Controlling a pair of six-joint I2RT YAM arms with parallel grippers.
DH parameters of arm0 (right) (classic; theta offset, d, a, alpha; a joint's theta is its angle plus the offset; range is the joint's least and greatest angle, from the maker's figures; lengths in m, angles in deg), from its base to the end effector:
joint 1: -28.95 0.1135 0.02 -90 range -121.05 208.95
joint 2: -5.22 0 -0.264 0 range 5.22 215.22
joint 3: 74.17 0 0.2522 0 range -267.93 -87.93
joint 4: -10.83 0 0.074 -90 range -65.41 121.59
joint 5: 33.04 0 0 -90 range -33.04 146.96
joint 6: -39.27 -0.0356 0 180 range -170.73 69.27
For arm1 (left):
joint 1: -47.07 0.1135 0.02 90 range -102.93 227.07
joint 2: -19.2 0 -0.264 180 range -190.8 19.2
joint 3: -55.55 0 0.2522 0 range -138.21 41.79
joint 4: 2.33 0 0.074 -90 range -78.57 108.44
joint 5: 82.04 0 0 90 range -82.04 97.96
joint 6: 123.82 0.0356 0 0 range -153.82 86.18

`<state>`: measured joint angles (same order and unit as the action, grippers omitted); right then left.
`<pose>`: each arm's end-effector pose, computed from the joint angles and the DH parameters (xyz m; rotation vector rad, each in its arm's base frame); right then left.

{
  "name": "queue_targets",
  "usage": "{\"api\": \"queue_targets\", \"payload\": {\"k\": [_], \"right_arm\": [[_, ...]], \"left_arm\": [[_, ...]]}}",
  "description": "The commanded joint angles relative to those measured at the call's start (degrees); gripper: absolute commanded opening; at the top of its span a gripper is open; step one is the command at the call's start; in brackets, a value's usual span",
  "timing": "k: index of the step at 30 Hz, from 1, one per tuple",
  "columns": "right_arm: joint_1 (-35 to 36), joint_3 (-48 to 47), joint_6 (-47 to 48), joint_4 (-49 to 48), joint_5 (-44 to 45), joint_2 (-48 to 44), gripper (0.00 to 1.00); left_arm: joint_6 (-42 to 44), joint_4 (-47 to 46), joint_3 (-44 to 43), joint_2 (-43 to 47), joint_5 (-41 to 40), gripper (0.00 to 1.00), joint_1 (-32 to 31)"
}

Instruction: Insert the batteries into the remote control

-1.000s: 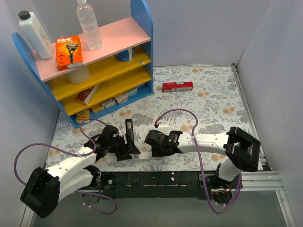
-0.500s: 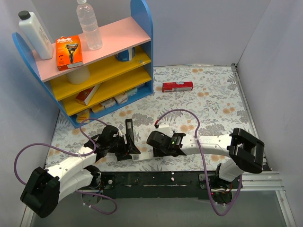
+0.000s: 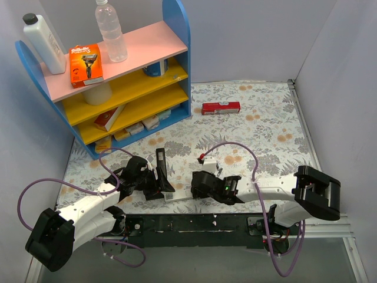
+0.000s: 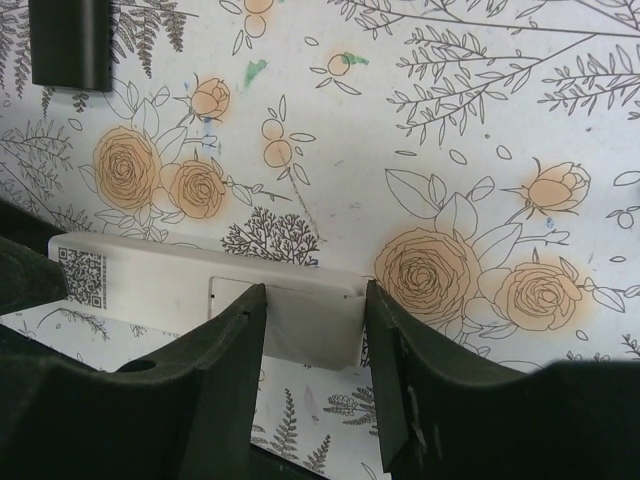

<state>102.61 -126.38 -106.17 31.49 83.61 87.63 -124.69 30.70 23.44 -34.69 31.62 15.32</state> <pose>0.0913 0.2545 0.1663 -0.1798 2.3926 0.5241 0.1286 -0.0964 0.1461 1.2533 -2.5972 1.0898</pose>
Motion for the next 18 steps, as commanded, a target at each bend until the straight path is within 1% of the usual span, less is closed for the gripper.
{"api": "queue_targets", "payload": {"k": [1, 8, 13, 18], "right_arm": [[2.27, 4.19, 3.67, 0.93, -0.29, 2.76, 0.5], [2.27, -1.61, 5.69, 4.35, 2.69, 1.26, 0.51], [1.66, -4.43, 4.2, 8.22, 4.02, 0.65, 0.52], [0.95, -6.1, 3.94, 9.1, 3.84, 0.29, 0.54]], "left_arm": [[0.43, -0.19, 0.42, 0.45, 0.77, 0.64, -0.24], [0.34, -0.19, 0.16, 0.1, 0.42, 0.67, -0.24], [0.34, -0.11, 0.24, 0.27, 0.42, 0.69, -0.24], [0.25, -0.02, 0.33, 0.54, 0.33, 0.69, -0.24]]}}
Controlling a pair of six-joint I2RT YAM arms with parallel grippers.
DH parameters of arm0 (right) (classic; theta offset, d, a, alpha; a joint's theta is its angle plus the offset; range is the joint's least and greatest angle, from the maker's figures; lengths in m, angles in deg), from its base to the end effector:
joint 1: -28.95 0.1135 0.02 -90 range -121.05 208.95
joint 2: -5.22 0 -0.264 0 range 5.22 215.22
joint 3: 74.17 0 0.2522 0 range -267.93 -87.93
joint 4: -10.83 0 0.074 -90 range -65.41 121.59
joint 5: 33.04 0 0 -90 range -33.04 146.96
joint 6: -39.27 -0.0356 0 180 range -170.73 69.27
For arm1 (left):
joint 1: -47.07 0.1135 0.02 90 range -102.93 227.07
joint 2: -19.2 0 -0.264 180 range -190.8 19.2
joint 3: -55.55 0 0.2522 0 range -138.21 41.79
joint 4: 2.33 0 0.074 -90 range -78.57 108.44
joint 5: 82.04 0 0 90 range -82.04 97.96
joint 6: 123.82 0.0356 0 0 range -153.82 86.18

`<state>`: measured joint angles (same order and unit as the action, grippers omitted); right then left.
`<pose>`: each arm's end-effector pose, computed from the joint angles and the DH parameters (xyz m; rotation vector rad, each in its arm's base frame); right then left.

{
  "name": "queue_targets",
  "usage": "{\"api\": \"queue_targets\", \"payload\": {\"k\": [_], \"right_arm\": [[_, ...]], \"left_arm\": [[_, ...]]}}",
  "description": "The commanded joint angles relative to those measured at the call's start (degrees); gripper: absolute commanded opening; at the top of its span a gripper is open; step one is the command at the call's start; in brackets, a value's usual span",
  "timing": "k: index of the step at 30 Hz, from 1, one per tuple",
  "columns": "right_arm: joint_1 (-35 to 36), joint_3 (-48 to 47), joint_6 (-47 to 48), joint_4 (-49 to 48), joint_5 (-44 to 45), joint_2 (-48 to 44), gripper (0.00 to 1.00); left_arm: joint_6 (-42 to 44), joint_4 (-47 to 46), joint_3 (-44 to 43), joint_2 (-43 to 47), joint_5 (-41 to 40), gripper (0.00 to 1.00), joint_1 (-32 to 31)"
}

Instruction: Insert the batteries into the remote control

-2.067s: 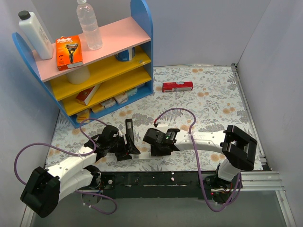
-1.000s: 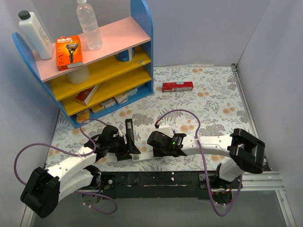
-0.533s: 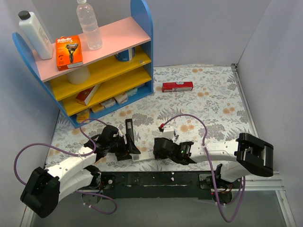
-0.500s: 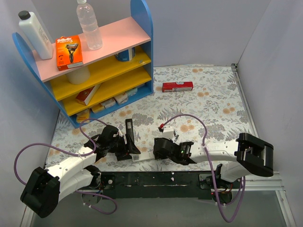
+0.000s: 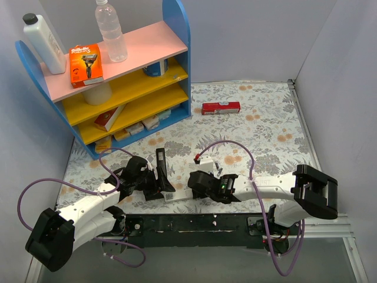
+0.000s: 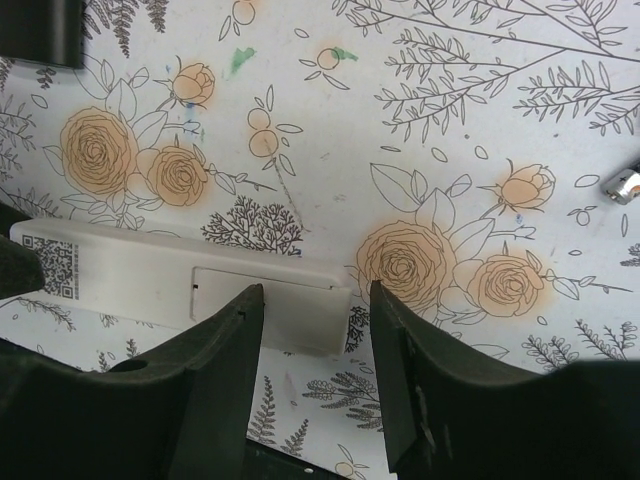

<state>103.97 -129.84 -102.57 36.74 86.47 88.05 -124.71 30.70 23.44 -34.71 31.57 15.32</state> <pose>0.0879 0.2607 0.1764 -0.2723 2.3660 0.4290 0.1286 -0.0964 0.1460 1.2545 -2.5974 1.0890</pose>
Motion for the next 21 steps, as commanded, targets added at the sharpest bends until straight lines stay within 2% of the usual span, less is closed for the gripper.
{"api": "queue_targets", "payload": {"k": [1, 8, 16, 21], "right_arm": [[-0.49, -3.52, 0.42, 4.2, 0.98, -0.21, 0.55], [-0.67, -7.39, 0.77, 6.75, 0.63, -1.61, 0.57], [-1.11, -10.12, -3.71, 15.36, -4.46, 0.05, 0.58], [-1.28, -9.77, -4.42, 16.6, -6.58, 1.28, 0.54]], "left_arm": [[0.28, -0.02, 0.33, 0.65, 0.29, 0.69, -0.24], [0.28, 0.24, 0.33, 0.82, 0.29, 0.7, -0.24], [0.36, 0.24, 0.24, 0.91, 0.47, 0.7, -0.24], [0.36, 0.16, 0.24, 1.0, 0.55, 0.71, -0.24]]}}
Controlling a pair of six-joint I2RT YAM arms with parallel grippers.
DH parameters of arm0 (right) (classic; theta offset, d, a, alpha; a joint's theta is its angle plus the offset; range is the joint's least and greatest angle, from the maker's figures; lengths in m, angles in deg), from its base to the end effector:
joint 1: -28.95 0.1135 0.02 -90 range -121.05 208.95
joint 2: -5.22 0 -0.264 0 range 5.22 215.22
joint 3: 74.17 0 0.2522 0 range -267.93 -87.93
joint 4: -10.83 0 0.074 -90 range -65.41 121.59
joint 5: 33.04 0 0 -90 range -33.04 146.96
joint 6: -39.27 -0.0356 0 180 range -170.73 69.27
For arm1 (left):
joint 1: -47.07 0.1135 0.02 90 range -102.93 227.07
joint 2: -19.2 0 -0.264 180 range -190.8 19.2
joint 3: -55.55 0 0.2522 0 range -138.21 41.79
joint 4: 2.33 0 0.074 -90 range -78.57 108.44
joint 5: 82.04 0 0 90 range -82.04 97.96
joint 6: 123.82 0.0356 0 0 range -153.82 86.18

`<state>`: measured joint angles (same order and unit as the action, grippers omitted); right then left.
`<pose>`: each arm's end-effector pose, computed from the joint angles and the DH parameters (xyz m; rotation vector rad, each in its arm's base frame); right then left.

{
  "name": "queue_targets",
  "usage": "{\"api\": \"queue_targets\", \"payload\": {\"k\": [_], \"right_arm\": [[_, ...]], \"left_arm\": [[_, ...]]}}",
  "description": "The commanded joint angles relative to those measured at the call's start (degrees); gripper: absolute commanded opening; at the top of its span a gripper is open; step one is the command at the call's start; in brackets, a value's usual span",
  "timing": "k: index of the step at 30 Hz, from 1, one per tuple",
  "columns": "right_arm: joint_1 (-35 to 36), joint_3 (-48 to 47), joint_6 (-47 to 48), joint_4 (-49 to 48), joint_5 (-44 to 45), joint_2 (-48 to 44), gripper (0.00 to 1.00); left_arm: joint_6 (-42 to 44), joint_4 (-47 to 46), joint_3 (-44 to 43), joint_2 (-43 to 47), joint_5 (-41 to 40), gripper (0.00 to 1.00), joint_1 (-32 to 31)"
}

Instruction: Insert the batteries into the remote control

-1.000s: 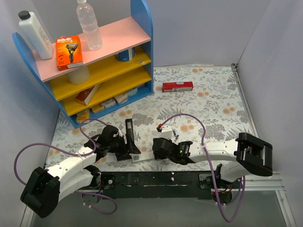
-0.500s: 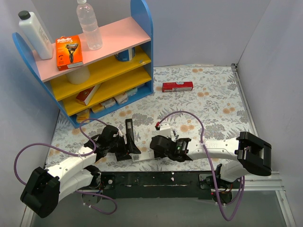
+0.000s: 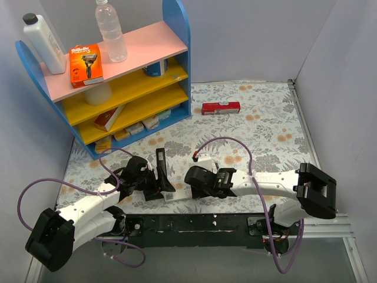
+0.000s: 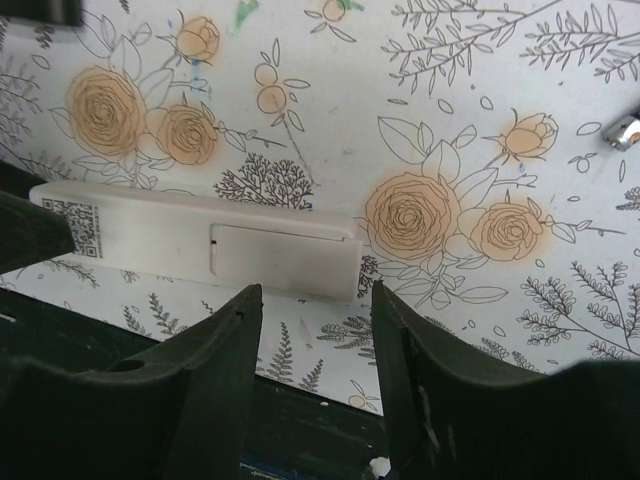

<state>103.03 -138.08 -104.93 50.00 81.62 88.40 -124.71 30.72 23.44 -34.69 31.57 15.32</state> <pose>0.0917 0.2675 0.2018 -0.2788 2.4837 0.3965 0.1286 -0.0963 0.1460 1.2545 -2.5974 1.0890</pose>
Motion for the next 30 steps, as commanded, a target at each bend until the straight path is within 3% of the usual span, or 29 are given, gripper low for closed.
{"api": "queue_targets", "payload": {"k": [1, 30], "right_arm": [[-0.43, -1.62, -1.97, 3.33, -1.73, 1.11, 0.53], [-3.59, -5.22, 1.81, 4.65, -7.87, 8.05, 0.51]], "left_arm": [[0.36, 0.22, 0.24, 0.98, 0.55, 0.71, -0.24], [0.89, -0.3, -0.02, -0.08, 0.64, 0.71, -0.24]]}}
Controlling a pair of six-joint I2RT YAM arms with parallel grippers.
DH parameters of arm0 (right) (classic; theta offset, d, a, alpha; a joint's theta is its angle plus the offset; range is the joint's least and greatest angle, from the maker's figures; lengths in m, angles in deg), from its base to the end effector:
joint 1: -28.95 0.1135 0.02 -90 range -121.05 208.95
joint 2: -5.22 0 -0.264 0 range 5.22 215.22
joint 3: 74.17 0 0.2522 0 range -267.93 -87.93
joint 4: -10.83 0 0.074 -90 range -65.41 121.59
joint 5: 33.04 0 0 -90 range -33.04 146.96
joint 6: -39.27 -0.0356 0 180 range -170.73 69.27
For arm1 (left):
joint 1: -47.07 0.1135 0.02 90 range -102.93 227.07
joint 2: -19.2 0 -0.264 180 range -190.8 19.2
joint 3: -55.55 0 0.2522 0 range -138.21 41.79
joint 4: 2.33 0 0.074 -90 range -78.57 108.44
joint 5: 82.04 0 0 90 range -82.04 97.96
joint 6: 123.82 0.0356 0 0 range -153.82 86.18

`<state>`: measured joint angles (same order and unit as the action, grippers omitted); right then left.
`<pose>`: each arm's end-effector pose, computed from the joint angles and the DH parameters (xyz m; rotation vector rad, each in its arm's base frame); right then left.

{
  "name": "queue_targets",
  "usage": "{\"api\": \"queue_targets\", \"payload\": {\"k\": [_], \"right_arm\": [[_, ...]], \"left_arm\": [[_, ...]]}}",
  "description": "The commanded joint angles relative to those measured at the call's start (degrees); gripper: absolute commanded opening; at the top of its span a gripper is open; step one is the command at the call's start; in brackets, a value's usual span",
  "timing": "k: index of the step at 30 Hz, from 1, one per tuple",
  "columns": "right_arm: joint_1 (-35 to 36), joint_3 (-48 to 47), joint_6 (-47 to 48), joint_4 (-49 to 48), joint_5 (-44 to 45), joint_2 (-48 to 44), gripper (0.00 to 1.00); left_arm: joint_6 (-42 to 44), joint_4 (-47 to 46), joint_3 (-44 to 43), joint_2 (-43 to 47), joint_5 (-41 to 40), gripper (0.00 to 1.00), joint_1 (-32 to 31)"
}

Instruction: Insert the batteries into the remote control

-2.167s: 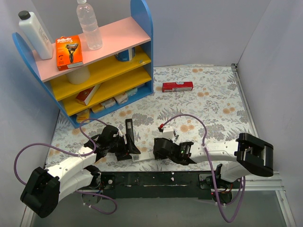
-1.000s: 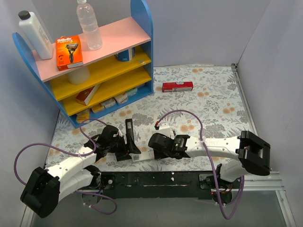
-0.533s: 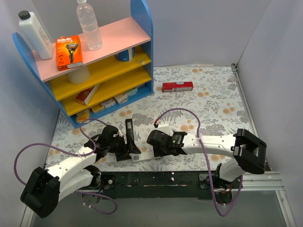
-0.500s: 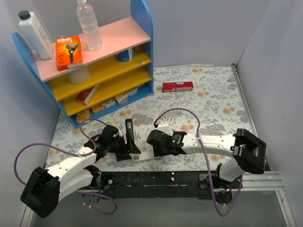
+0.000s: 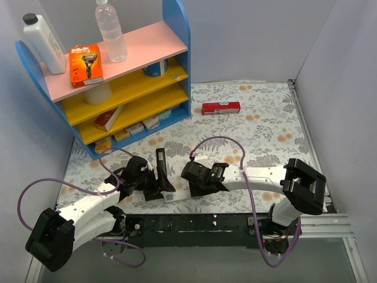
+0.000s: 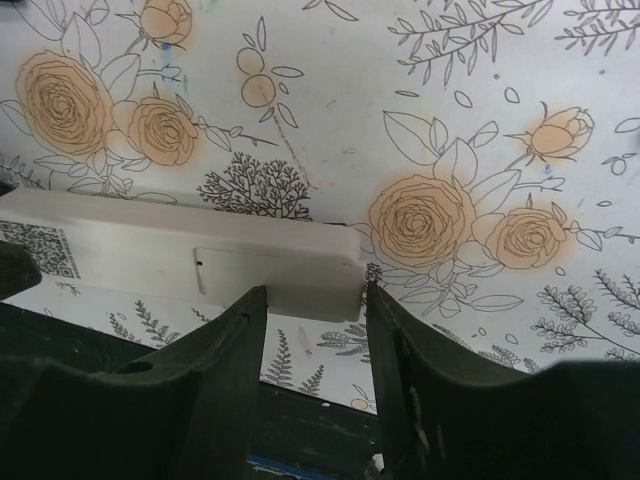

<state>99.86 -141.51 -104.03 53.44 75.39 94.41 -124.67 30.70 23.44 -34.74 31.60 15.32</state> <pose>0.1077 0.2768 0.1864 -0.3075 2.6183 0.3278 0.1286 -0.0964 0.1460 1.2534 -2.5976 1.0885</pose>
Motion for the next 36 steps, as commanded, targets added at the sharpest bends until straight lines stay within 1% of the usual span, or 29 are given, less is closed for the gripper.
{"api": "queue_targets", "payload": {"k": [1, 8, 12, 18, 21, 23, 28, 30, 32, 33, 35, 36], "right_arm": [[-0.43, -1.7, 0.83, 1.39, -2.0, 2.48, 0.51], [-0.43, 0.85, -0.4, 2.36, -4.63, 3.1, 0.47], [-0.51, 2.52, -0.23, 1.84, -4.72, 2.66, 0.46], [-0.51, 0.94, 1.97, 1.66, -6.83, 6.08, 0.44], [-0.51, -0.9, 2.85, 1.48, -8.06, 7.66, 0.41], [-0.51, -2.05, 3.29, 1.57, -8.76, 8.63, 0.39], [-0.43, -7.05, 4.08, 1.92, -11.14, 11.53, 0.37], [-0.43, -8.11, 4.17, 2.01, -12.46, 12.85, 0.38], [-0.43, -8.73, 4.43, 2.45, -11.94, 12.86, 0.41], [-0.6, -8.91, 4.43, 2.8, -11.15, 12.33, 0.43], [-1.82, -9.43, 4.78, 4.29, -9.13, 10.23, 0.47], [-2.44, -9.52, 5.04, 4.9, -8.42, 9.26, 0.5]], "left_arm": [[0.85, -0.28, -0.11, -0.12, 0.53, 0.71, -0.24], [0.94, -0.02, -0.11, -0.21, 0.36, 0.71, -0.24], [1.11, -0.11, -0.2, -0.38, 0.36, 0.71, -0.24], [1.46, -0.72, -0.37, -1.17, 0.79, 0.71, -0.24], [1.9, -1.33, -0.55, -1.96, 2.02, 0.69, -0.24], [2.16, -1.6, -0.55, -2.58, 2.81, 0.65, -0.24], [2.61, -2.65, -0.81, -3.72, 4.31, 0.59, -0.24], [2.78, -2.66, -0.99, -3.9, 4.31, 0.59, -0.24], [2.87, -1.96, -1.6, -3.81, 2.92, 0.6, -0.25], [2.78, -0.82, -2.04, -3.29, 1.95, 0.63, -0.24], [3.13, 0.33, -3.26, -2.32, -0.16, 0.67, -0.24], [3.13, 1.64, -3.71, -1.27, -2.52, 0.7, -0.24]]}}
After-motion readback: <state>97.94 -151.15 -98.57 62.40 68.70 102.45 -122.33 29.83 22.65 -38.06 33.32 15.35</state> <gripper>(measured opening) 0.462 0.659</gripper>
